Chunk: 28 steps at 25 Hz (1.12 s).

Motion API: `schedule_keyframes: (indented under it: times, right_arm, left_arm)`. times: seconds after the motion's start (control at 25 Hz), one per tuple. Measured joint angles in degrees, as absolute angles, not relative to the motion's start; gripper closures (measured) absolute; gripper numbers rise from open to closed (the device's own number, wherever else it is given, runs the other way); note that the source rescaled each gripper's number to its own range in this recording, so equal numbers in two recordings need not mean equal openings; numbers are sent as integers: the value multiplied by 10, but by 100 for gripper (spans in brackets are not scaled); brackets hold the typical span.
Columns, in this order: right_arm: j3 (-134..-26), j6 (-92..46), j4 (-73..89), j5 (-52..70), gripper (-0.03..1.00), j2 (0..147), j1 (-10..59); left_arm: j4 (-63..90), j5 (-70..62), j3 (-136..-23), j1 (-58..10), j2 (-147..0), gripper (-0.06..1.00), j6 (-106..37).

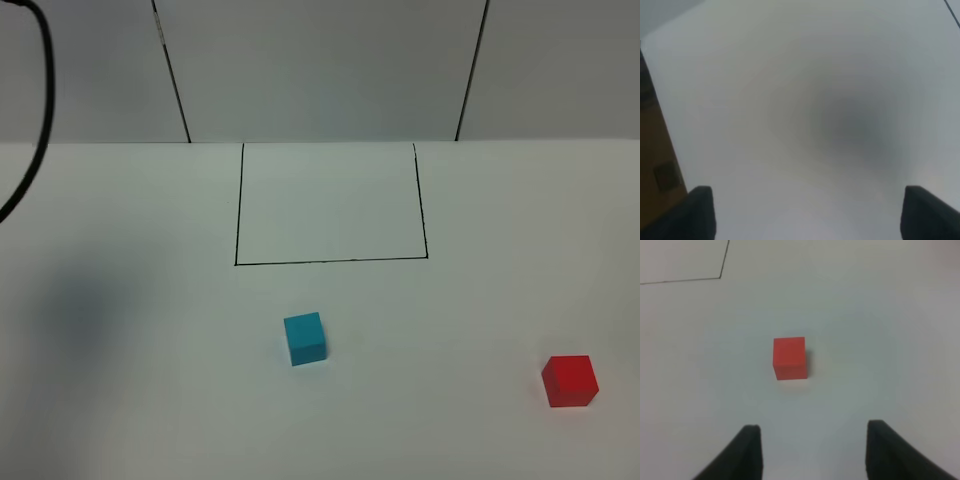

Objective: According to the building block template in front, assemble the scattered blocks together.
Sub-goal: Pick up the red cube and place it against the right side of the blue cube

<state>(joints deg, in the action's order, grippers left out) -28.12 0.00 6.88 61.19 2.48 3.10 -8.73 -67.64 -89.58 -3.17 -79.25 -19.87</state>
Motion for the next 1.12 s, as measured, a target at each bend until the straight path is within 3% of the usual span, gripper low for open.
schedule_keyframes:
  times: [0.44, 1.12]
  right_arm:
    - [-281, 0, 69, 612, 90, 25, 31]
    - [-281, 0, 69, 612, 90, 25, 31]
  left_arm:
    - [-123, -670, -742, 21, -575, -6, -128]
    - [-112, -676, -584, 22, -229, -6, -17]
